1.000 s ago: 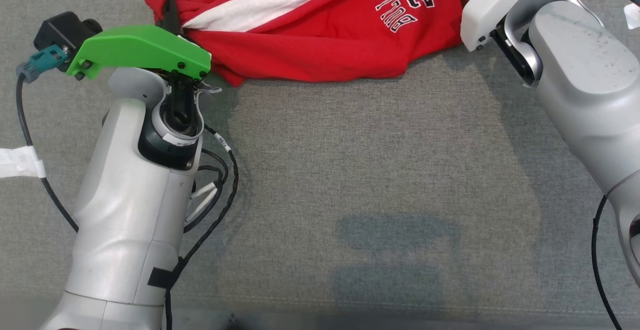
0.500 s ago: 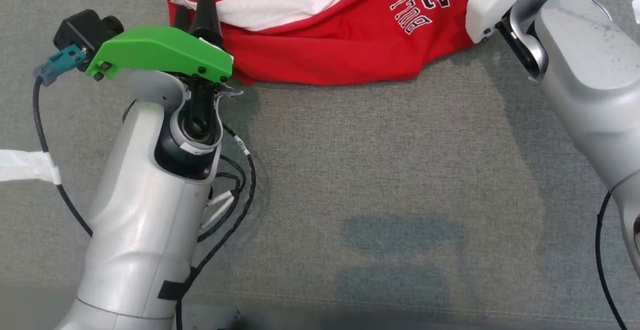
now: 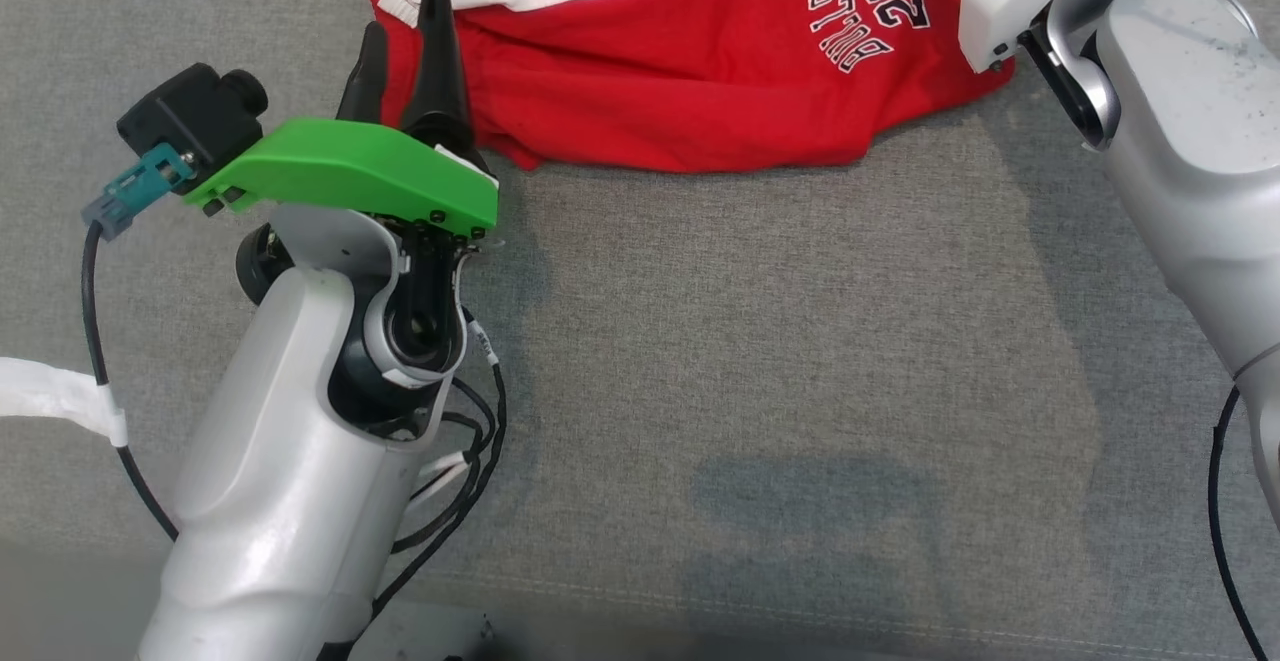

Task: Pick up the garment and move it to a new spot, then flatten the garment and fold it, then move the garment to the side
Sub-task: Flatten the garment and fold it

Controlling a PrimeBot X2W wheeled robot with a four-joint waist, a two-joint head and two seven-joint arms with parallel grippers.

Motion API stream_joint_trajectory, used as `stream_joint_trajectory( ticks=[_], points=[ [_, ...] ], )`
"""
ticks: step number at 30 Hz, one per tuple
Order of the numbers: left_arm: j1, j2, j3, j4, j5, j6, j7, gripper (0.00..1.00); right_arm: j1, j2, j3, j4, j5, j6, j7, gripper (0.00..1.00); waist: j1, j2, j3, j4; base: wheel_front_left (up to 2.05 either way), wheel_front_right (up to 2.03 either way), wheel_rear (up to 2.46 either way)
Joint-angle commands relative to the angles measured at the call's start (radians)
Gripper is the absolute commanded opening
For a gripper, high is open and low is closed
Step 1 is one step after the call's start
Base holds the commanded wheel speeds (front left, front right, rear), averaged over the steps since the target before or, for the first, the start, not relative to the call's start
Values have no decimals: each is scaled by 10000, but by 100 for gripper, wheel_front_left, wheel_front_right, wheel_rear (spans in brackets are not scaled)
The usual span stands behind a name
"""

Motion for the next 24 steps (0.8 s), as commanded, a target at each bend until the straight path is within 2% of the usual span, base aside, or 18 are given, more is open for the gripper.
stream_joint_trajectory(
  ticks=[1,5,9,14,18,24],
  points=[
    [177,187,-67,-102,160,-58,-75,100,166,-3,-83,-1,-146,-20,-29,100,-1,108,-60,-10,0,0,0],
    [382,691,-305,-280,703,-233,-378,100,378,22,-256,-222,-288,-20,-29,100,-1,108,-226,-81,0,0,0],
    [643,1447,-646,-245,1694,-416,-953,100,794,-27,-446,-587,-369,-20,-29,100,-1,108,-477,-244,0,0,0],
    [1267,2067,-792,-13,2600,-330,-1686,100,1608,53,-662,-334,-216,-20,-27,100,-1,108,-916,-349,0,0,0],
    [1651,2221,-940,-36,3078,-448,-1908,100,1827,140,-335,288,154,-20,340,100,-1,108,-1046,-252,0,0,0],
    [2303,1948,-1127,-90,3684,-796,-2058,100,1537,-54,-84,803,1101,-20,1008,100,-1,108,-876,188,0,0,0]
  ],
)
